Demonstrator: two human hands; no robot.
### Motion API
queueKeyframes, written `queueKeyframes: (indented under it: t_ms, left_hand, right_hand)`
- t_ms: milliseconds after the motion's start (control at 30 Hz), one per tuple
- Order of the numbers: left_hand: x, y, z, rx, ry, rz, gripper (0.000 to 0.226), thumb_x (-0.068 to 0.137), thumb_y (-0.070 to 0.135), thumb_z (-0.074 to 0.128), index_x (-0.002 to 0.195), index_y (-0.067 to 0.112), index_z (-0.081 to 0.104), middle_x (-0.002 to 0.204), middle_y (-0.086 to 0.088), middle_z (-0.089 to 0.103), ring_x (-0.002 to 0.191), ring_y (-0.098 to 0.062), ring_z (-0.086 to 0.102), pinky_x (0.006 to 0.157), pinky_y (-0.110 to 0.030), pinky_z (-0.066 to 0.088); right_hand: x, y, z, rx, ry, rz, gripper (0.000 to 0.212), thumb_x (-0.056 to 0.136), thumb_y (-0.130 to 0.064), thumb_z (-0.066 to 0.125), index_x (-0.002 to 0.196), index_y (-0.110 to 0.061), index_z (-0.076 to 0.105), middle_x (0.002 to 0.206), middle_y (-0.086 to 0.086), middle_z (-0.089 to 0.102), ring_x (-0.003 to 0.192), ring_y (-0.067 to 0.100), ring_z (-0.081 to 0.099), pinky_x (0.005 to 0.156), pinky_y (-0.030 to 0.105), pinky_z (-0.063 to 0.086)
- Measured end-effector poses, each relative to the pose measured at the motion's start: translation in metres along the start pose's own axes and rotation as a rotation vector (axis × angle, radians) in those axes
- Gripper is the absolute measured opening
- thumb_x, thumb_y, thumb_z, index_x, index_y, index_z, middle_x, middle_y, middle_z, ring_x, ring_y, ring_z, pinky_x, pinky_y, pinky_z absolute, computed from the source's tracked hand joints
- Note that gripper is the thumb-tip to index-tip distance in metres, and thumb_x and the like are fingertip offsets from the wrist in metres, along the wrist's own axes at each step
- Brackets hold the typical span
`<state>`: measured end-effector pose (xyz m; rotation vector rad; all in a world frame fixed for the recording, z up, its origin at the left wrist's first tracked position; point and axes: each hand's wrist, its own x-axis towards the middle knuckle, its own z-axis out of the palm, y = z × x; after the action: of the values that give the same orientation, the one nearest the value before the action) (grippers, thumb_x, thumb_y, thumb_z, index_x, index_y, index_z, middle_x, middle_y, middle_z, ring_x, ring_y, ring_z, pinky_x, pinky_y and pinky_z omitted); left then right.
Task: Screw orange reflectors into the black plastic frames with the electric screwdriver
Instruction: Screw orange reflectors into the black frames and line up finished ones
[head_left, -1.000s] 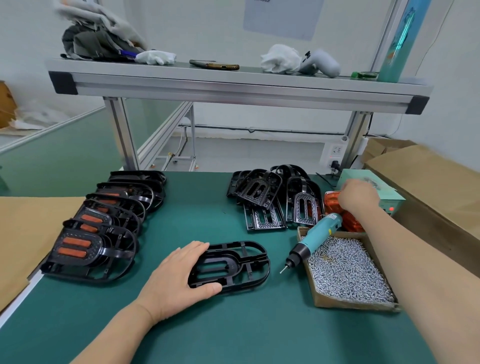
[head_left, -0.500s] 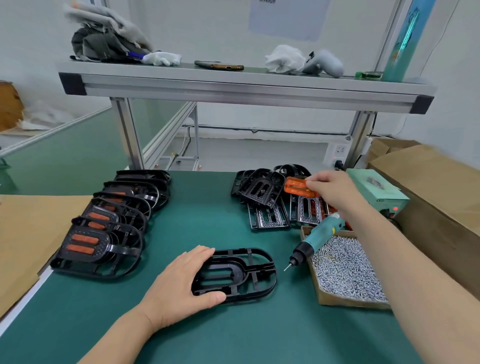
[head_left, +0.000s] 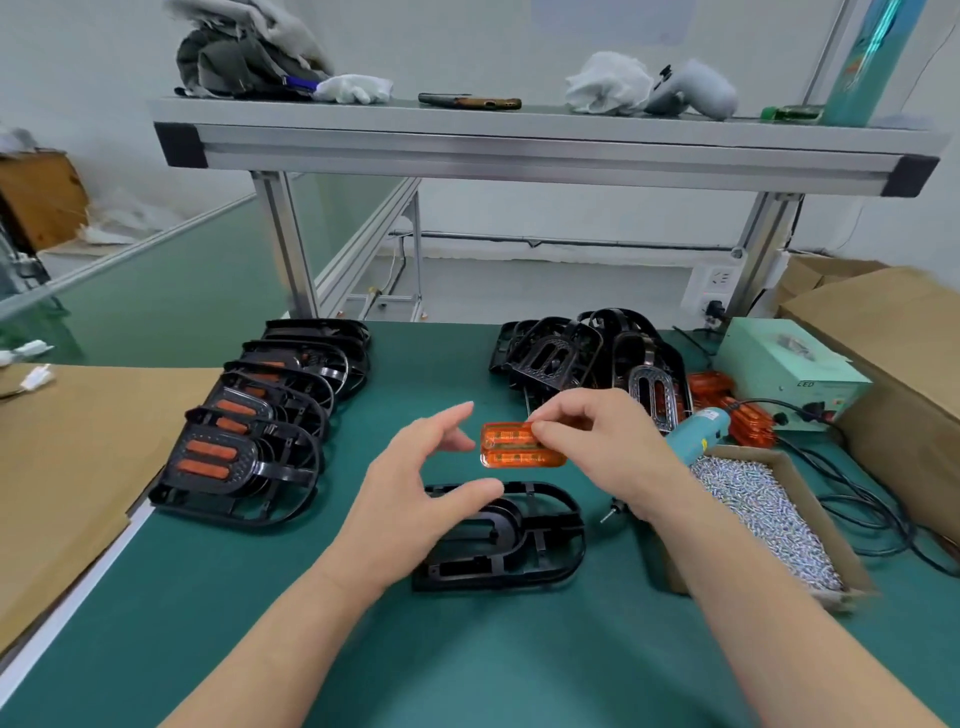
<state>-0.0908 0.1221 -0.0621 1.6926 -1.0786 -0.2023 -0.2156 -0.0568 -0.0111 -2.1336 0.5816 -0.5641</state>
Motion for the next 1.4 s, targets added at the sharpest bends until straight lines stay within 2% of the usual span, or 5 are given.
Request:
queueKeyframes:
  t_ms: [167, 400, 1033, 1167, 1400]
  left_hand:
    - [-0.005, 0.007, -0.003, -0.014, -0.007, 0.013, 0.049, 0.074, 0.037, 0.077, 0.121, 0.034, 0.067, 0.104, 0.017, 0.066, 0.112, -0.01, 0.061, 0.101, -0.023, 0.04]
    - [-0.019, 0.006, -0.004, -0.01, -0.014, -0.008, 0.039, 0.073, 0.033, 0.077, 0.111, 0.038, 0.069, 0.097, 0.017, 0.066, 0.104, -0.006, 0.061, 0.083, -0.004, 0.04]
    - [-0.019, 0.003, -0.009, 0.093, 0.013, -0.058, 0.037, 0.078, 0.018, 0.084, 0.109, 0.033, 0.07, 0.093, 0.013, 0.066, 0.101, -0.003, 0.06, 0.087, -0.004, 0.035]
    - [-0.015, -0.011, -0.018, 0.126, 0.013, -0.146, 0.033, 0.078, 0.02, 0.083, 0.106, 0.033, 0.071, 0.094, 0.01, 0.068, 0.099, 0.003, 0.059, 0.084, 0.001, 0.031]
    - [-0.013, -0.038, -0.018, 0.311, -0.151, -0.216, 0.034, 0.078, 0.026, 0.084, 0.107, 0.034, 0.07, 0.092, 0.012, 0.063, 0.102, -0.005, 0.055, 0.086, -0.007, 0.032]
  right_hand:
    - [-0.015, -0.001, 0.013, 0.069, -0.028, 0.011, 0.013, 0.087, -0.012, 0.072, 0.08, -0.021, 0.079, 0.073, -0.01, 0.073, 0.068, 0.002, 0.061, 0.073, 0.025, 0.051]
    - [-0.03, 0.006, 0.023, 0.368, -0.059, 0.134, 0.025, 0.097, -0.017, 0.061, 0.083, -0.015, 0.081, 0.069, -0.008, 0.071, 0.058, -0.003, 0.057, 0.054, 0.008, 0.04]
    - [-0.043, 0.022, 0.018, 0.554, 0.02, 0.214, 0.022, 0.099, 0.0, 0.054, 0.1, -0.009, 0.074, 0.085, 0.003, 0.076, 0.069, 0.007, 0.065, 0.057, 0.018, 0.044]
    - [-0.042, 0.029, 0.015, 0.491, 0.11, 0.192, 0.022, 0.097, -0.001, 0.057, 0.1, -0.014, 0.074, 0.088, 0.001, 0.075, 0.071, 0.004, 0.066, 0.059, 0.013, 0.045]
    - [-0.042, 0.029, 0.024, -0.201, 0.015, -0.058, 0.023, 0.094, -0.013, 0.065, 0.112, -0.025, 0.071, 0.103, -0.017, 0.06, 0.081, -0.007, 0.055, 0.075, 0.007, 0.036]
